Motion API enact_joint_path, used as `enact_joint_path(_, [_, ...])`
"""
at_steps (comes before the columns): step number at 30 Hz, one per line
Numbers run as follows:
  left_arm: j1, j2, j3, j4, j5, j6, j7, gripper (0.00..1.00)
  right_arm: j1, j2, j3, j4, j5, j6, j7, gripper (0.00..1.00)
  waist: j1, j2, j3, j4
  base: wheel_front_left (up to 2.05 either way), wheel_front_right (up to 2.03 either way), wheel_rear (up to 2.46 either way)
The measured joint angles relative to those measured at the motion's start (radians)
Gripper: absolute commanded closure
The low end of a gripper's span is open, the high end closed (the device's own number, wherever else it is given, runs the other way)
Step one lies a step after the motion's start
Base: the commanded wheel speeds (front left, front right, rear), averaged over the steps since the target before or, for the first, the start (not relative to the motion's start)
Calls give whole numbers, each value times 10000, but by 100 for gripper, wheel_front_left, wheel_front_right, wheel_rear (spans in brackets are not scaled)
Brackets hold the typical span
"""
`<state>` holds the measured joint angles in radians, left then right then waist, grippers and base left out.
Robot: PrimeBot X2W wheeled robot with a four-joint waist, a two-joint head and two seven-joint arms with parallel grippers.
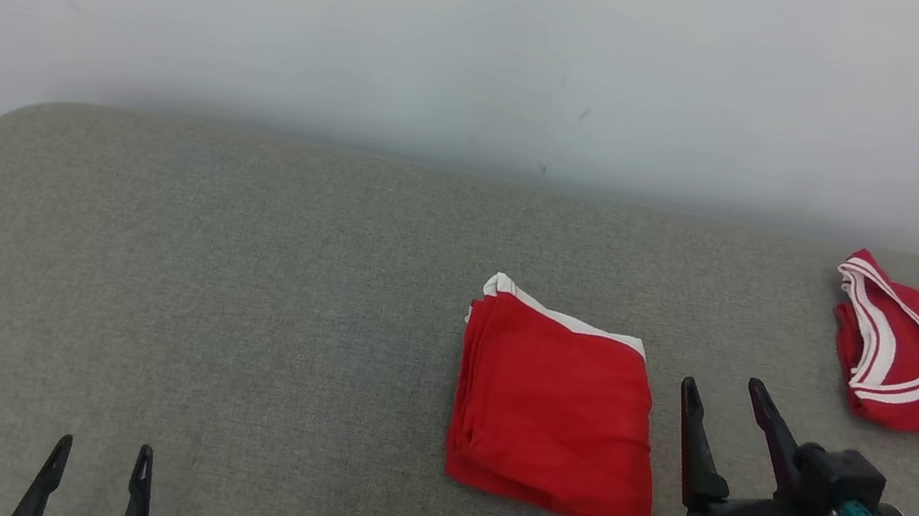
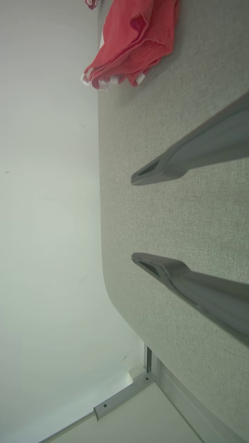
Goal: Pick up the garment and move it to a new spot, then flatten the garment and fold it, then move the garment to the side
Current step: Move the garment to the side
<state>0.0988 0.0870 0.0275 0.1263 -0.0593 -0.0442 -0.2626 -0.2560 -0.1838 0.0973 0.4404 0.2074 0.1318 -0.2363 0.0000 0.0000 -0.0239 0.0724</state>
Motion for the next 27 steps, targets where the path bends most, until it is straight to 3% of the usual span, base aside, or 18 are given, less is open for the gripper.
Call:
enact_joint_path(7, [-357,-77,-339,125,4,-63,0,0,-1565,-134,370,2592,295,0,612,0,0,0,355,396,0,0,0])
enact_joint_path(15, [-899,-119,-548,280,-23,-88,0,0,-2604,-63,529,5056,629,0,508,0,1,2,916,798,0,0,0])
enact_joint_path(23, [-1185,-150,-575,389,-90,-98,0,0,-3226,144,1012,6495,1122,0,334,2,1,1,1364,1076,0,0,0])
enact_joint_path(24, [-1200,-151,-571,393,-98,-98,0,0,-3299,165,1072,6590,1223,0,332,31,1,1,1397,1098,0,0,0])
enact_joint_path(26, [-1202,-155,-571,426,-98,-98,0,0,-3426,176,1266,6698,1407,0,313,100,0,1,1449,1126,0,0,0])
enact_joint_path(27, [-1203,-155,-566,428,-100,-98,0,0,-3491,174,1373,6734,1492,0,284,100,1,1,1465,1129,0,0,0])
